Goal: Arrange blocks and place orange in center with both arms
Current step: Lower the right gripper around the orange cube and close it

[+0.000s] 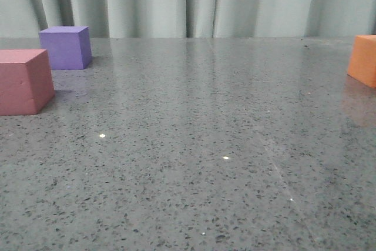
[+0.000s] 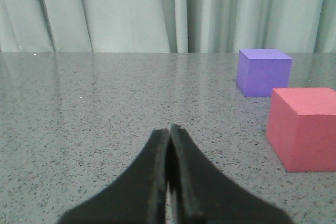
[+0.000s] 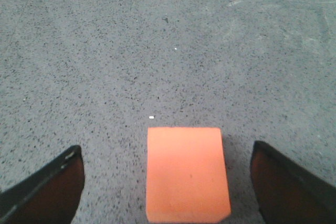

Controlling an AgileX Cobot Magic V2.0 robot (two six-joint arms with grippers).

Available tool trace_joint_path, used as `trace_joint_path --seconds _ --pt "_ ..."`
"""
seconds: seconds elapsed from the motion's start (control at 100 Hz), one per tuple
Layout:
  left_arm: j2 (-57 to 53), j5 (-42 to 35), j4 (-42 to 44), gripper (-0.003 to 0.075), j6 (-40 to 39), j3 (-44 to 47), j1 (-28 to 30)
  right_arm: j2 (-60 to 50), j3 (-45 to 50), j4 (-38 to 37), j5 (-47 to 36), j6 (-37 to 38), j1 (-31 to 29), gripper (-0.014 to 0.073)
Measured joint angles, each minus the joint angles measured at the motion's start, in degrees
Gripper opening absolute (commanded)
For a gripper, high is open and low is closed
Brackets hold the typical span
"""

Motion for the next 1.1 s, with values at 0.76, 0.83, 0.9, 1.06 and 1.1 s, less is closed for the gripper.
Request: trace_joint_path --seconds 0.76,0.83,0.9,1.06,1.1 --pt "0.00 0.00 0.00 -0.0019 0.00 0.00 0.00 10.19 -4.25 -2.60 0.47 -0.09 -0.34 0.0636" --pt "0.00 0.00 0.00 -0.0019 0.00 0.00 0.00 10.86 -4.25 -2.60 0.47 -0.09 -0.46 0.0636" --pt "0.00 0.00 0.00 -0.0019 0.00 0.00 0.00 11.95 -4.25 -2.60 0.47 -0.09 -0.46 0.0636" --pt "0.00 0.00 0.00 -0.0019 0.00 0.00 0.00 15.48 -4.25 -2.60 1.12 -0.09 -0.70 0.0636" --pt "0.00 0.00 0.00 -0.0019 0.00 0.00 0.00 16.14 -4.25 -2.60 1.44 -0.09 -0.70 0.0636"
